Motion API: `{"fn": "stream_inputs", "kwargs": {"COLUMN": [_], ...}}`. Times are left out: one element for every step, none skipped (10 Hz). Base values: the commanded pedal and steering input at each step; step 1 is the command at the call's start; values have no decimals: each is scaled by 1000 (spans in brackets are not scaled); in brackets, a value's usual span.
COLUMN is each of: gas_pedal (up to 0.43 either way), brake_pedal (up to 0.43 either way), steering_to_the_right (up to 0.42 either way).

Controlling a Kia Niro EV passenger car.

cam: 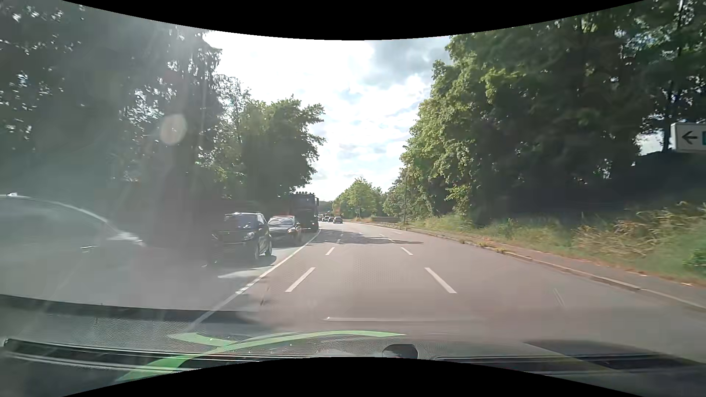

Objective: Follow the waypoints while adhering to traffic rules and regulations

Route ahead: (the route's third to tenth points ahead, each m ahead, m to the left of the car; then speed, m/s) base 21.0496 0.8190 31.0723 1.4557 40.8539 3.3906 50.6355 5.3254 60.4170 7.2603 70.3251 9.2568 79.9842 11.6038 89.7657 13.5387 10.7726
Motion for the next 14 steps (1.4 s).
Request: {"fn": "stream_inputs", "kwargs": {"gas_pedal": [79, 79, 79, 79, 87, 98, 98, 98, 98, 98, 98, 98, 98, 98], "brake_pedal": [0, 0, 0, 0, 0, 0, 0, 0, 0, 0, 0, 0, 0, 0], "steering_to_the_right": [-11, -11, -11, -11, -11, -11, -11, -11, -11, -11, -11, -11, -11, -11]}}
